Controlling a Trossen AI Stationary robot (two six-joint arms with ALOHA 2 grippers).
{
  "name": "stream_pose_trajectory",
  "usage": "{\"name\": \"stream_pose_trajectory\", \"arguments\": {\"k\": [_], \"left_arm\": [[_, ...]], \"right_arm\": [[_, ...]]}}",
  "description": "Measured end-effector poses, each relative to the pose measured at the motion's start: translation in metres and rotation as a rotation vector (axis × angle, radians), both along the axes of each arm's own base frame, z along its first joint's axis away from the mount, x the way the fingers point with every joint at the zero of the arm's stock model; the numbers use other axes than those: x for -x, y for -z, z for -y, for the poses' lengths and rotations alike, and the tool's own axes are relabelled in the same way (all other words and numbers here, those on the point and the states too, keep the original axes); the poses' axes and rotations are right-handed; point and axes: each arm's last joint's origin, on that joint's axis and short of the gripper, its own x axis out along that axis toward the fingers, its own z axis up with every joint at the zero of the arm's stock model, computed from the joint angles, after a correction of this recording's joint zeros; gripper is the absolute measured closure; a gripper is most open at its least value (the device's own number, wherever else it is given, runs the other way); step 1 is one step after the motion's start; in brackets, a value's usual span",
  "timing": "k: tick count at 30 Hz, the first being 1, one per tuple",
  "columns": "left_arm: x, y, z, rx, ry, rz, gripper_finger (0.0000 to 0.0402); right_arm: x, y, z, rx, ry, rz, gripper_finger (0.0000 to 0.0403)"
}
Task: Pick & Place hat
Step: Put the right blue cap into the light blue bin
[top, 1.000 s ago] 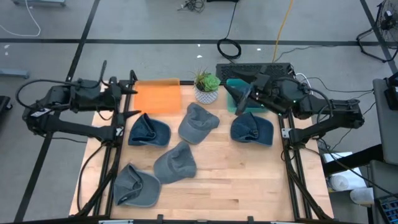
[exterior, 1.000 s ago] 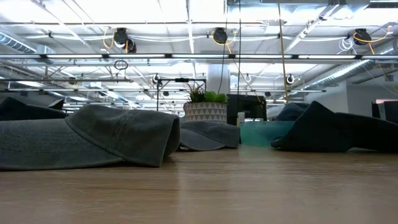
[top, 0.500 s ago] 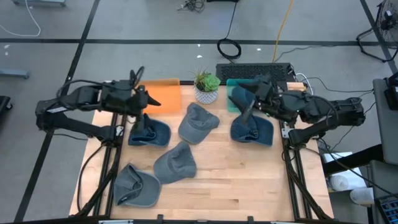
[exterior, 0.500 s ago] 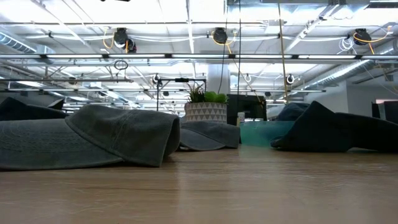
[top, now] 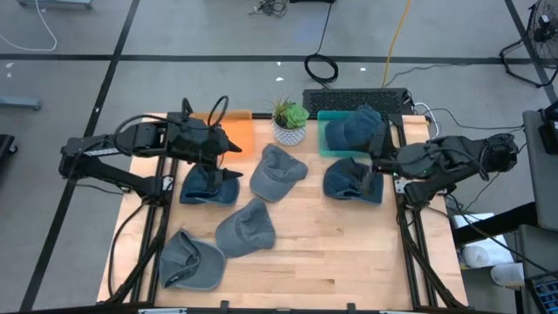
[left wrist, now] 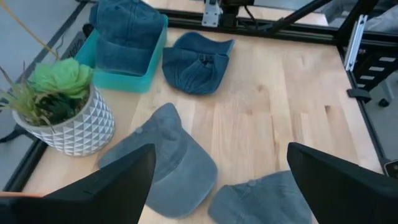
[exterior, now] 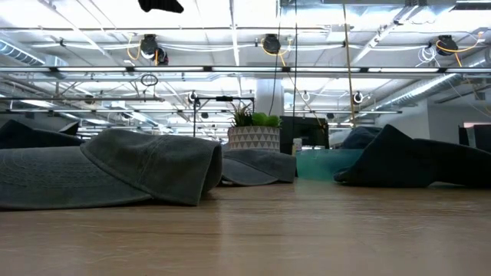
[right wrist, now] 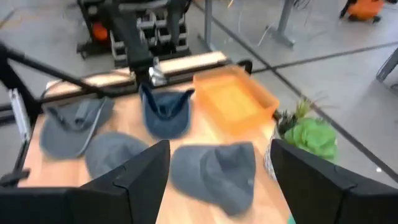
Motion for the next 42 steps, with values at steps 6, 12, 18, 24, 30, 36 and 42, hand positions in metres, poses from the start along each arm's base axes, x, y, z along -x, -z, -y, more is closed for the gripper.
{"name": "stream_pose_trajectory", "arguments": {"k": [6, 12, 18, 24, 30, 36, 42], "left_arm": [[-0.002, 0.001, 0.0, 0.034, -0.022, -0.004, 0.0019], [-0.002, 0.001, 0.0, 0.027, -0.032, -0.004, 0.0026], [-0.002, 0.001, -0.001, 0.025, -0.036, -0.004, 0.0034], [-0.002, 0.001, -0.001, 0.023, -0.038, -0.004, 0.0028], [-0.002, 0.001, -0.001, 0.024, -0.038, -0.004, 0.0023], [-0.002, 0.001, -0.001, 0.023, -0.038, -0.003, 0.0022], [-0.002, 0.001, -0.001, 0.023, -0.037, -0.003, 0.0023]], "right_arm": [[0.008, -0.006, -0.003, -0.149, -0.018, -0.115, 0.0127], [0.013, 0.009, -0.006, -0.28, -0.068, -0.369, 0.0086], [0.014, 0.026, -0.009, -0.323, -0.074, -0.614, 0.0079], [0.01, 0.037, -0.011, -0.254, -0.068, -0.767, 0.0091], [0.002, 0.043, -0.013, -0.18, -0.124, -0.831, 0.0094], [-0.002, 0.045, -0.014, -0.152, -0.143, -0.853, 0.0094], [-0.005, 0.048, -0.015, -0.148, -0.131, -0.868, 0.0094]]}}
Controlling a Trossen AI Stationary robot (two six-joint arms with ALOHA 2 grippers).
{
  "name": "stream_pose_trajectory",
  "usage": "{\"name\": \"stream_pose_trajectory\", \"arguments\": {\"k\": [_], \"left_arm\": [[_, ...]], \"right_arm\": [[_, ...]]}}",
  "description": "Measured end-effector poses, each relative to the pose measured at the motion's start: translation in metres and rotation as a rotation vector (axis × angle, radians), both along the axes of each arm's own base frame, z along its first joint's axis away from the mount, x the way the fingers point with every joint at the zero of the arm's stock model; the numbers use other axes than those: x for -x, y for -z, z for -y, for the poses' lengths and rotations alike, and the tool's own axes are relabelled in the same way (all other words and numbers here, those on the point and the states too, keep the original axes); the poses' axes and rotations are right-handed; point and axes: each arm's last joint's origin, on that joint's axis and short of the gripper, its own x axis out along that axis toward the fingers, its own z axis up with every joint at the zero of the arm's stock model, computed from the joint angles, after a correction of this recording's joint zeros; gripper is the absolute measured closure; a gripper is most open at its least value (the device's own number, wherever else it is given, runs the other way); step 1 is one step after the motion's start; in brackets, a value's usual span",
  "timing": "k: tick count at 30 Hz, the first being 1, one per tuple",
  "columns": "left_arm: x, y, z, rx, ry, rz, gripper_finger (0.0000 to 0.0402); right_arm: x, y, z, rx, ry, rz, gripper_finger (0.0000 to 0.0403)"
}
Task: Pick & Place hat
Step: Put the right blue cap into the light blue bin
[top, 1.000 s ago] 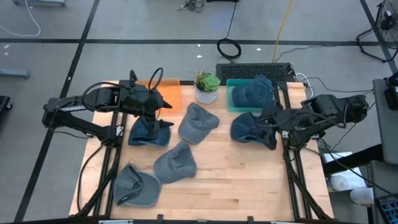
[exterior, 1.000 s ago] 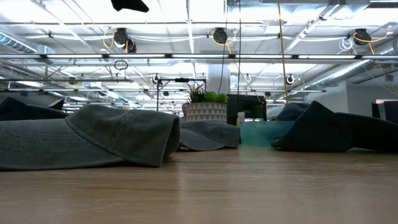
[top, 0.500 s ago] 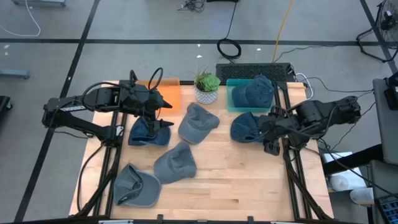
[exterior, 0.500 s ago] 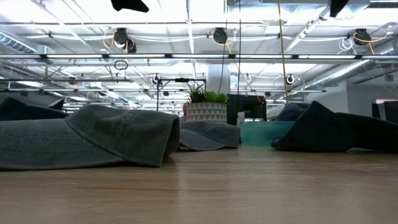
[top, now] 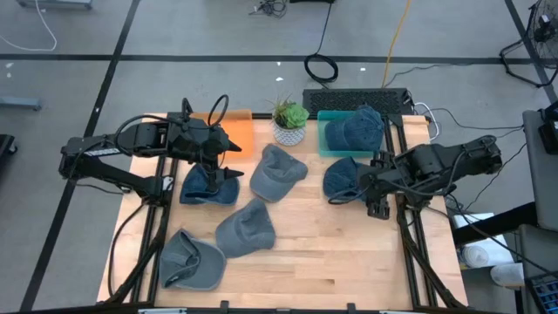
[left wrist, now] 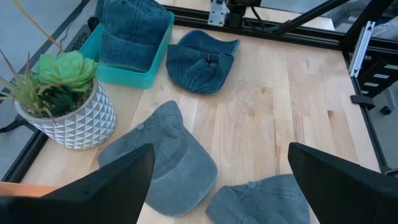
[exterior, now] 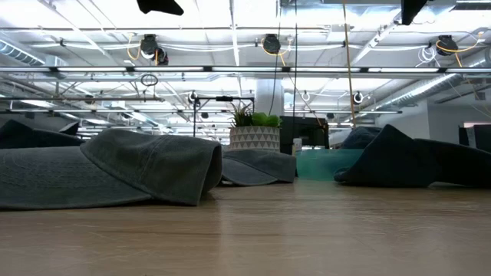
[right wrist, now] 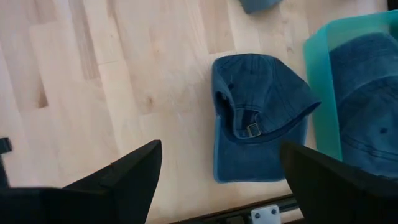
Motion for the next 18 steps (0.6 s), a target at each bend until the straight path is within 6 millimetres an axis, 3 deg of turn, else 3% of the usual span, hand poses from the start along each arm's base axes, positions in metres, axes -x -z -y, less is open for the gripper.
{"name": "stream_pose_trajectory", "arguments": {"k": [5, 18], "left_arm": [[0.0, 0.0, 0.0, 0.0, 0.0, 0.0, 0.0023], [0.001, 0.001, 0.0, 0.001, 0.0, -0.017, 0.0023]], "right_arm": [[-0.001, 0.01, 0.002, 0.083, 0.016, -0.027, 0.0094], [0.0, 0.046, -0.001, 0.076, 0.104, -0.156, 0.0094]]}}
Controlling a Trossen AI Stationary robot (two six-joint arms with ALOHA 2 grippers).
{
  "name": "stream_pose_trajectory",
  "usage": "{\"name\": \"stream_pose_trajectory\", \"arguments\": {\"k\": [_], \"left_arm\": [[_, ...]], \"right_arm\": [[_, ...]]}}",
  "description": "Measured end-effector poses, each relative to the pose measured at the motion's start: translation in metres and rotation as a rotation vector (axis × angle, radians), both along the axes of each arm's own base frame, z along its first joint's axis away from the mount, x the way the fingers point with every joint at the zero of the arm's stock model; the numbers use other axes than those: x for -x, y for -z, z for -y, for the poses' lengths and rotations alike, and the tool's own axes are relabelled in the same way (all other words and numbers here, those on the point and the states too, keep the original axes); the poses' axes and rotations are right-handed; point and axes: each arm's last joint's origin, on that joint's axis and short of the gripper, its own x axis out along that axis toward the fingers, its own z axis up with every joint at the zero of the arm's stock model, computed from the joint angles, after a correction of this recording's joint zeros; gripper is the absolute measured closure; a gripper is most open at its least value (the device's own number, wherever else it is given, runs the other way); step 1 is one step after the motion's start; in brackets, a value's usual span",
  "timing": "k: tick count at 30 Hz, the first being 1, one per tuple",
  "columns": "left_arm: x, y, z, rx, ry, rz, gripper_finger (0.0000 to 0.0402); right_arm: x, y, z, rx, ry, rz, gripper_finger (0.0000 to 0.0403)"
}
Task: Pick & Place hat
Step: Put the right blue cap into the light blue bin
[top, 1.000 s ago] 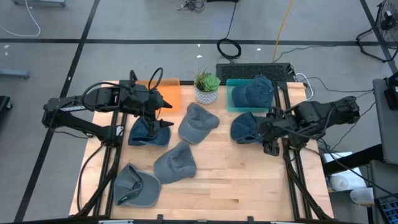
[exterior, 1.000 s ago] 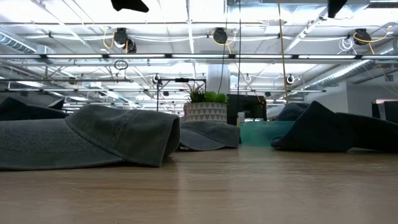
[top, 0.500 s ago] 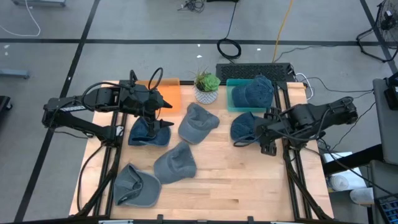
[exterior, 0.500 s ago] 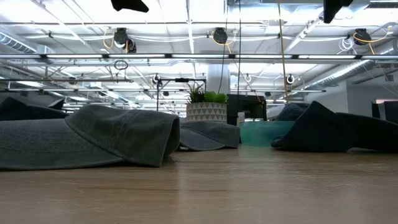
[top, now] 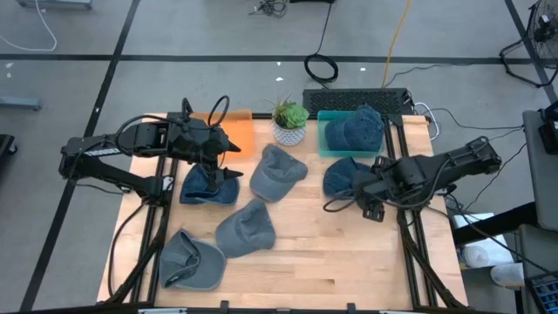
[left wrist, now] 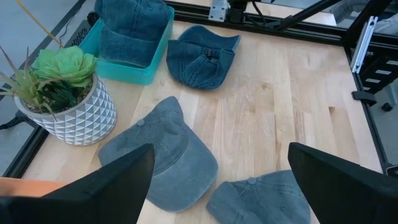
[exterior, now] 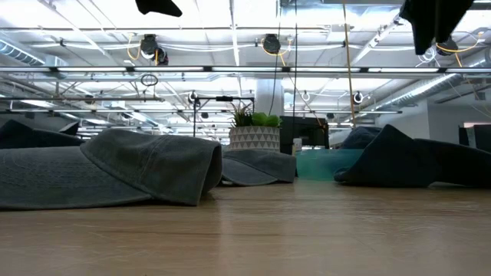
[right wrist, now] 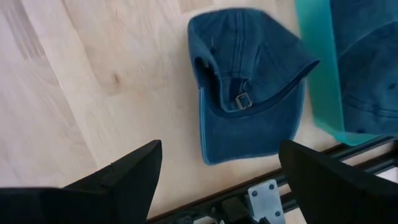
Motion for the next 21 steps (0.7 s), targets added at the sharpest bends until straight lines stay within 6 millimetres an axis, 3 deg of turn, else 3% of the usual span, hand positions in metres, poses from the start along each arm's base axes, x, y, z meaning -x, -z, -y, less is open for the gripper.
{"name": "stream_pose_trajectory", "arguments": {"k": [13, 21], "left_arm": [[0.0, 0.0, 0.0, 0.027, -0.019, -0.004, 0.0023], [0.0, 0.0, 0.0, 0.038, -0.027, -0.003, 0.0023]], "right_arm": [[0.003, 0.031, -0.008, 0.028, -0.051, -0.076, 0.0094], [-0.007, 0.058, -0.015, -0.098, -0.029, -0.022, 0.0094]]}}
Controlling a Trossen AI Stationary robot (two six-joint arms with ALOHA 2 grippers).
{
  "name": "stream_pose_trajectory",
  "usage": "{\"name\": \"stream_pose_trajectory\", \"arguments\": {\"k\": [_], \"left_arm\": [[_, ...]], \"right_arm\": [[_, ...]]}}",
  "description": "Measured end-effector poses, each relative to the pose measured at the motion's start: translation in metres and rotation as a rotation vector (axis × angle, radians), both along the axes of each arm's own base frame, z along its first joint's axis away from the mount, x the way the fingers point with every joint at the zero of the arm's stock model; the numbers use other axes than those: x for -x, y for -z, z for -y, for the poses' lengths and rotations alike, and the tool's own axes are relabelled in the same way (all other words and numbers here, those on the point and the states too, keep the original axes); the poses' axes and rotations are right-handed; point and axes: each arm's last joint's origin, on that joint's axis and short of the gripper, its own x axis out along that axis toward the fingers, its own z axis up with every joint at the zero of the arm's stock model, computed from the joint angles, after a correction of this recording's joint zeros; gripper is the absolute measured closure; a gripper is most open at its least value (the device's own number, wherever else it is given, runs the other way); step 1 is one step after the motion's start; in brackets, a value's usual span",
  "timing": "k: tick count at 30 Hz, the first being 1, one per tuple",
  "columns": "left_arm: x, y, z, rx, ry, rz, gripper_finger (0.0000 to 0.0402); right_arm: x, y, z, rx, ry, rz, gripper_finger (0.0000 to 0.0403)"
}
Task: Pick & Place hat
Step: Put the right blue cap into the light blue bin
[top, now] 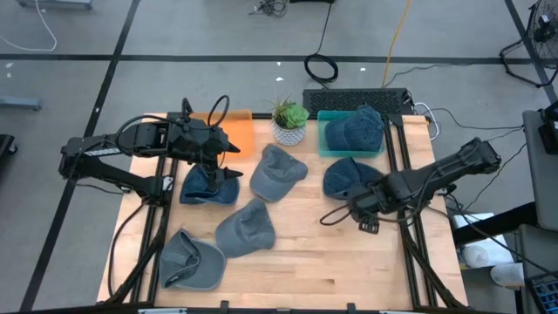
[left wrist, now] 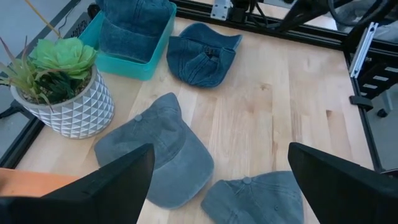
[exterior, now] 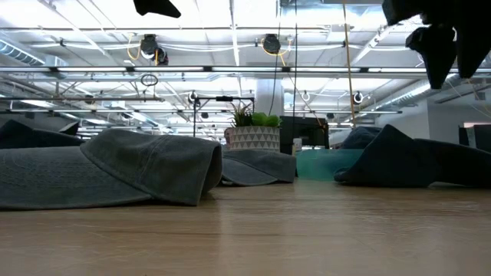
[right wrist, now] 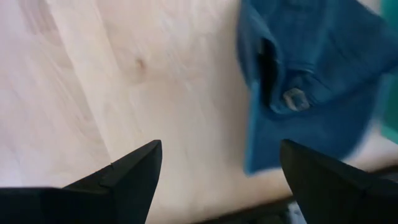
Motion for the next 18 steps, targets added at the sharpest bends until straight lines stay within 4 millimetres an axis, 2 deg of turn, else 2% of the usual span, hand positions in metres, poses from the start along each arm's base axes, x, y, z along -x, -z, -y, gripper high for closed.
{"name": "stream_pose_trajectory", "arguments": {"k": [5, 13, 18], "left_arm": [[0.0, 0.0, 0.0, -0.006, 0.004, -0.001, 0.0023], [0.0, 0.0, -0.001, -0.028, -0.001, -0.003, 0.0023], [0.0, 0.0, -0.001, -0.037, -0.011, -0.004, 0.0023]], "right_arm": [[-0.002, 0.022, -0.002, 0.015, 0.002, 0.026, 0.0094], [0.014, 0.06, -0.003, 0.161, 0.046, -0.004, 0.0094], [0.024, 0.085, -0.002, 0.172, 0.082, -0.027, 0.0094]]}}
